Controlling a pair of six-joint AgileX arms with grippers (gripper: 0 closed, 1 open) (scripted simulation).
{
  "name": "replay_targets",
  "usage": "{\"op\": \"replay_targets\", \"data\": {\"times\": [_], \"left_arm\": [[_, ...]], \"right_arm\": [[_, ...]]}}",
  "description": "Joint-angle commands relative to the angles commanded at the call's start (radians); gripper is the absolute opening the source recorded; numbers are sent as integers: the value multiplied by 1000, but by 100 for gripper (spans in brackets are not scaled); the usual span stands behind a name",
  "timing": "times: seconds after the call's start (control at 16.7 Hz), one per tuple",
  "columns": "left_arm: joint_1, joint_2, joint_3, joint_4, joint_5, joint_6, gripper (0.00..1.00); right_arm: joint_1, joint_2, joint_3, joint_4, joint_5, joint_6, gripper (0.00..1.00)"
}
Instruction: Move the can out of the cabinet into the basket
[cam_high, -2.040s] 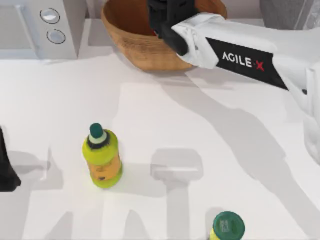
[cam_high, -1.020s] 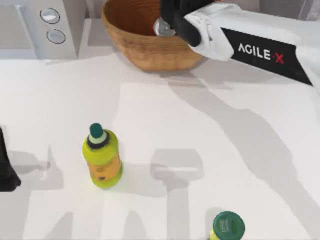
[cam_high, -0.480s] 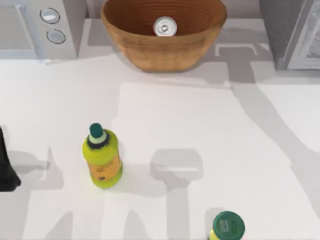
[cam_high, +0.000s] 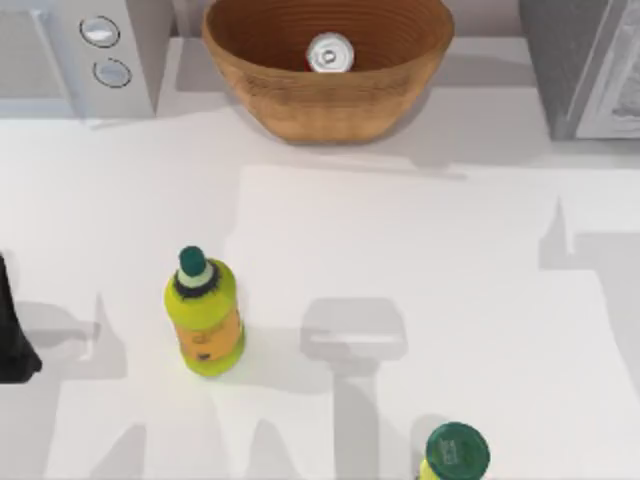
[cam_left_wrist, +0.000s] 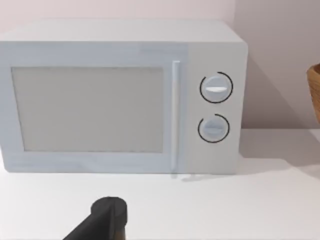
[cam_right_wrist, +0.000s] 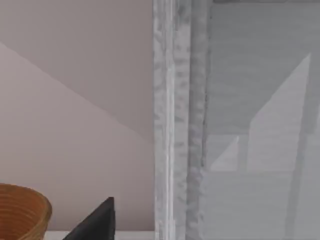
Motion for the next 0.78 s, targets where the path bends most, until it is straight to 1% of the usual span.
{"op": "replay_targets", "data": {"times": [0.24, 0.42, 0.6, 0.78], "left_arm": [[0, 0, 0, 0, 0, 0, 100], [0, 0, 0, 0, 0, 0, 100], [0, 0, 0, 0, 0, 0, 100], [0, 0, 0, 0, 0, 0, 100]], "right_arm": [[-98, -369, -314, -66, -102, -2, 100], [-150, -543, -478, -100, -158, -3, 100], [-175, -620, -553, -117, -185, -4, 100], [-177, -625, -558, -118, -187, -4, 100]]}}
